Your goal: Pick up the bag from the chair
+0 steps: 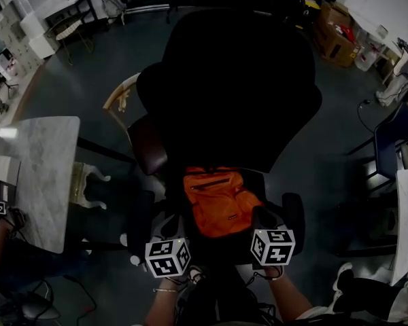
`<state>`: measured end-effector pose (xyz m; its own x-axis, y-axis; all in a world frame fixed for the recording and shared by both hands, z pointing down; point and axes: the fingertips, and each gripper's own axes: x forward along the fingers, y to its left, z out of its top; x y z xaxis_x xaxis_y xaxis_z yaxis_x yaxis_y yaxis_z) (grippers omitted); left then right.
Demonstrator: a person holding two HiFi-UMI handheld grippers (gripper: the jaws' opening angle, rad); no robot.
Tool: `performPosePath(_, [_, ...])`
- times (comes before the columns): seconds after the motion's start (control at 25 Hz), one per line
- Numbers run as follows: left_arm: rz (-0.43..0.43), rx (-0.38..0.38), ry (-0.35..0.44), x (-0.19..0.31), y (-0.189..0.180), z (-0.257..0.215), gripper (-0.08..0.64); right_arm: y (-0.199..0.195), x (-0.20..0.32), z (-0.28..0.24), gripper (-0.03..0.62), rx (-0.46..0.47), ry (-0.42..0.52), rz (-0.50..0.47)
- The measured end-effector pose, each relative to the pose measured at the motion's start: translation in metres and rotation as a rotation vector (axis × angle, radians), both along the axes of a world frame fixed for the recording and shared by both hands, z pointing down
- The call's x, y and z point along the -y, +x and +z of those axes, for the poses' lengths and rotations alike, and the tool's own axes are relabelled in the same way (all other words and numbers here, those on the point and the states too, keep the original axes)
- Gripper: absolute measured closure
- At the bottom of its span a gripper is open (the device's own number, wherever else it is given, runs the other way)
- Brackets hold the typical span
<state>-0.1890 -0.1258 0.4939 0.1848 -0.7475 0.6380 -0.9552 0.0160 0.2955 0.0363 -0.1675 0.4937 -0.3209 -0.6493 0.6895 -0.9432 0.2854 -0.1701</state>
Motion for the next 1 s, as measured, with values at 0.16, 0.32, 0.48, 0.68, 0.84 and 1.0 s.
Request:
performPosePath(0.16, [-0.020, -0.008, -0.018, 0.008, -0.001, 0.028, 0.546, -0.002, 0.009, 0.027, 0.560, 0.000, -0.016, -0.006])
performPosePath(0.32, [-0.037, 0.002, -0.057, 0.007, -0.005, 0.057, 0.546, -0.006, 0.009, 0.052, 0.560, 0.002, -0.048, -0.019])
performPosePath(0.48, [-0.044, -0.005, -0.096, 0.010, 0.003, 0.086, 0.546, 0.003, 0.015, 0.073, 0.560, -0.007, -0.067, -0.019])
performPosePath(0.68, [-0.056, -0.016, -0.152, 0.004, 0.009, 0.128, 0.546, 0.010, 0.018, 0.118, 0.560, -0.007, -0.116, -0.007])
performPosePath(0.84, [-0.061, -0.026, -0.177, 0.000, 0.011, 0.157, 0.546, 0.010, 0.019, 0.144, 0.560, -0.004, -0.130, 0.009])
performPosePath(1.0, [-0.065, -0.033, -0.180, 0.002, 0.011, 0.166, 0.546, 0.008, 0.018, 0.158, 0.560, -0.004, -0.149, 0.018])
